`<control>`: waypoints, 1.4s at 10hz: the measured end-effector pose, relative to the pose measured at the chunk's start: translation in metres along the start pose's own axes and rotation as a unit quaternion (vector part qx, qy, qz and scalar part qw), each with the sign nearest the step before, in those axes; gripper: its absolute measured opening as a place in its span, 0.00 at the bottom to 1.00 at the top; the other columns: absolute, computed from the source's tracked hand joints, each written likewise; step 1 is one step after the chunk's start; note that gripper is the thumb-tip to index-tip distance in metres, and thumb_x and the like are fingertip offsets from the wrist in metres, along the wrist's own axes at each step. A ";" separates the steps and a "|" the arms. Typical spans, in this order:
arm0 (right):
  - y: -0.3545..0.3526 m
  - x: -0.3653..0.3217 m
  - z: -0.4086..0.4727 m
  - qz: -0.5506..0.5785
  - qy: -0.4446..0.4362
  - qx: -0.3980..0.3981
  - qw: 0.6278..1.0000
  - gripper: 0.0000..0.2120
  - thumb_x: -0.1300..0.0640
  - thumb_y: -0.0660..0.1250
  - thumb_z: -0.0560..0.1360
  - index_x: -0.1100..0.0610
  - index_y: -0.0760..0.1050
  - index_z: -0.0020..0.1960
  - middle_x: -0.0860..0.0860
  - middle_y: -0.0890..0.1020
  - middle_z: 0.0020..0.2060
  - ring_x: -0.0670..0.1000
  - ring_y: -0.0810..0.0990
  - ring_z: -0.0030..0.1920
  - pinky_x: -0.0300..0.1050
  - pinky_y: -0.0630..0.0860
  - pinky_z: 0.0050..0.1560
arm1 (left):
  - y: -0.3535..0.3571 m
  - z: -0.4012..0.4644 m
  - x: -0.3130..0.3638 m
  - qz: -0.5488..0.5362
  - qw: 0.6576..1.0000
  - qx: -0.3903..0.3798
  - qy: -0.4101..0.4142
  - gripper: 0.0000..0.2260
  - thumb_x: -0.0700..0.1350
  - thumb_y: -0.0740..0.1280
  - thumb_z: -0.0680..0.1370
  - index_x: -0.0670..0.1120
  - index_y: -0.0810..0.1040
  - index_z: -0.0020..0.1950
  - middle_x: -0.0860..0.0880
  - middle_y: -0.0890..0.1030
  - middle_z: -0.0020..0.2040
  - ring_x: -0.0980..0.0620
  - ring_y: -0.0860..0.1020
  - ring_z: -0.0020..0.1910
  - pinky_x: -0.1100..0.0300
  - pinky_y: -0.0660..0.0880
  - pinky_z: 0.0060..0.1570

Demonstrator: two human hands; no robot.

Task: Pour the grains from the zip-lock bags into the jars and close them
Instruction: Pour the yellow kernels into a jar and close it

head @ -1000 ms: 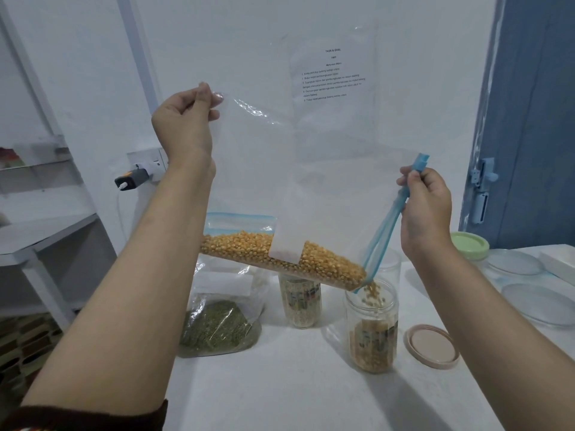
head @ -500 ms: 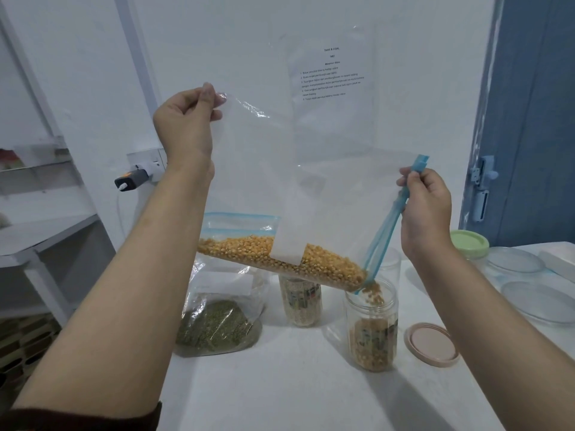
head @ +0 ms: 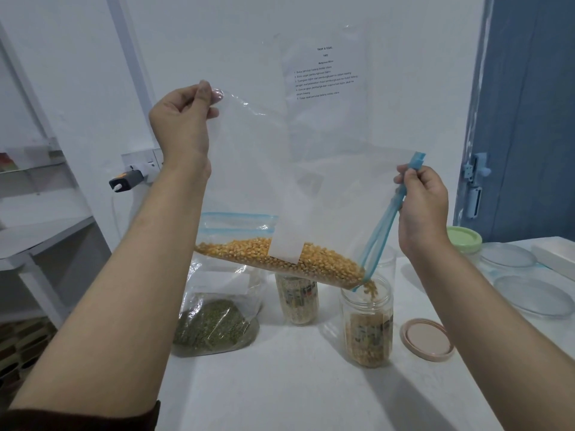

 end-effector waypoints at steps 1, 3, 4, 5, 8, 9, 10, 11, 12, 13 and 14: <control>0.000 0.000 0.000 0.001 0.000 -0.001 1.000 0.12 0.59 0.57 0.83 0.48 0.76 0.46 0.43 0.77 0.40 0.42 0.73 0.44 0.40 0.68 0.51 | 0.002 0.000 0.001 -0.002 1.000 -0.002 0.001 0.06 0.43 0.69 0.79 0.40 0.82 0.49 0.54 0.84 0.37 0.59 0.79 0.34 0.71 0.70 0.34; 0.000 0.001 -0.001 -0.002 0.003 -0.002 1.000 0.12 0.59 0.57 0.83 0.48 0.76 0.46 0.43 0.77 0.40 0.42 0.73 0.44 0.41 0.68 0.52 | 0.004 0.000 0.003 -0.007 1.000 -0.006 0.003 0.06 0.43 0.69 0.79 0.40 0.81 0.48 0.55 0.84 0.35 0.59 0.78 0.33 0.68 0.73 0.38; 0.000 0.000 -0.001 0.001 0.004 -0.001 1.000 0.12 0.59 0.57 0.83 0.48 0.76 0.45 0.43 0.77 0.40 0.42 0.73 0.44 0.41 0.69 0.52 | 0.005 0.000 0.004 -0.005 1.000 -0.009 0.004 0.07 0.42 0.69 0.79 0.39 0.82 0.49 0.55 0.84 0.34 0.59 0.78 0.33 0.67 0.74 0.40; 0.000 0.001 -0.001 -0.001 0.006 0.000 1.000 0.12 0.59 0.57 0.83 0.48 0.76 0.46 0.43 0.77 0.40 0.42 0.73 0.44 0.41 0.69 0.52 | 0.007 -0.001 0.003 0.000 1.000 -0.013 0.004 0.06 0.43 0.69 0.79 0.40 0.82 0.48 0.55 0.84 0.35 0.59 0.78 0.32 0.69 0.73 0.39; 0.001 0.000 -0.001 -0.007 -0.001 -0.001 1.000 0.12 0.59 0.57 0.83 0.48 0.76 0.46 0.44 0.76 0.40 0.43 0.72 0.44 0.40 0.68 0.51 | 0.005 -0.005 -0.001 0.007 1.000 -0.026 0.008 0.11 0.43 0.69 0.79 0.35 0.81 0.54 0.54 0.84 0.38 0.61 0.78 0.34 0.72 0.70 0.34; 0.001 0.000 -0.001 -0.007 0.000 -0.002 1.000 0.12 0.58 0.57 0.83 0.48 0.76 0.46 0.43 0.76 0.40 0.42 0.72 0.44 0.40 0.68 0.51 | 0.007 -0.006 0.002 0.007 0.999 -0.037 0.014 0.11 0.43 0.69 0.79 0.36 0.82 0.54 0.53 0.84 0.39 0.60 0.79 0.34 0.72 0.70 0.35; 0.001 0.000 -0.001 -0.009 0.002 -0.003 1.000 0.12 0.58 0.57 0.83 0.48 0.76 0.46 0.43 0.76 0.40 0.42 0.72 0.44 0.40 0.68 0.51 | 0.007 -0.008 0.006 -0.006 0.999 -0.046 0.018 0.08 0.41 0.71 0.77 0.38 0.81 0.52 0.51 0.84 0.40 0.58 0.79 0.36 0.71 0.70 0.35; -0.001 0.001 -0.002 -0.010 0.001 -0.003 1.000 0.12 0.58 0.57 0.83 0.48 0.76 0.47 0.43 0.76 0.39 0.42 0.72 0.44 0.41 0.68 0.51 | 0.006 -0.011 0.007 -0.017 0.998 -0.062 0.016 0.08 0.38 0.73 0.74 0.37 0.81 0.52 0.49 0.82 0.42 0.56 0.79 0.39 0.71 0.70 0.36; -0.002 0.002 -0.002 -0.010 0.002 -0.001 1.000 0.12 0.58 0.57 0.83 0.48 0.76 0.47 0.42 0.76 0.39 0.42 0.72 0.44 0.41 0.68 0.51 | 0.002 -0.012 0.004 0.001 0.996 -0.086 0.014 0.11 0.33 0.69 0.74 0.35 0.80 0.56 0.50 0.83 0.44 0.58 0.80 0.41 0.72 0.70 0.37; -0.004 0.002 -0.002 -0.011 0.000 0.000 1.000 0.12 0.58 0.57 0.83 0.48 0.76 0.47 0.43 0.76 0.39 0.42 0.72 0.44 0.41 0.68 0.51 | -0.002 -0.013 0.001 0.025 0.993 -0.113 0.018 0.17 0.29 0.62 0.72 0.36 0.79 0.59 0.51 0.85 0.46 0.59 0.81 0.45 0.70 0.71 0.40; -0.004 0.002 -0.004 -0.009 0.003 0.000 1.000 0.12 0.59 0.57 0.83 0.48 0.76 0.47 0.43 0.76 0.39 0.42 0.73 0.44 0.41 0.68 0.51 | -0.006 -0.014 0.000 0.040 0.991 -0.128 0.026 0.20 0.27 0.57 0.71 0.38 0.78 0.58 0.52 0.85 0.48 0.59 0.81 0.45 0.68 0.72 0.42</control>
Point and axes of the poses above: each hand's wrist, its own z-axis towards the middle knuckle, its own y-axis out of the palm, x = y × z, the point moved 6 cm from there along z, towards the middle knuckle
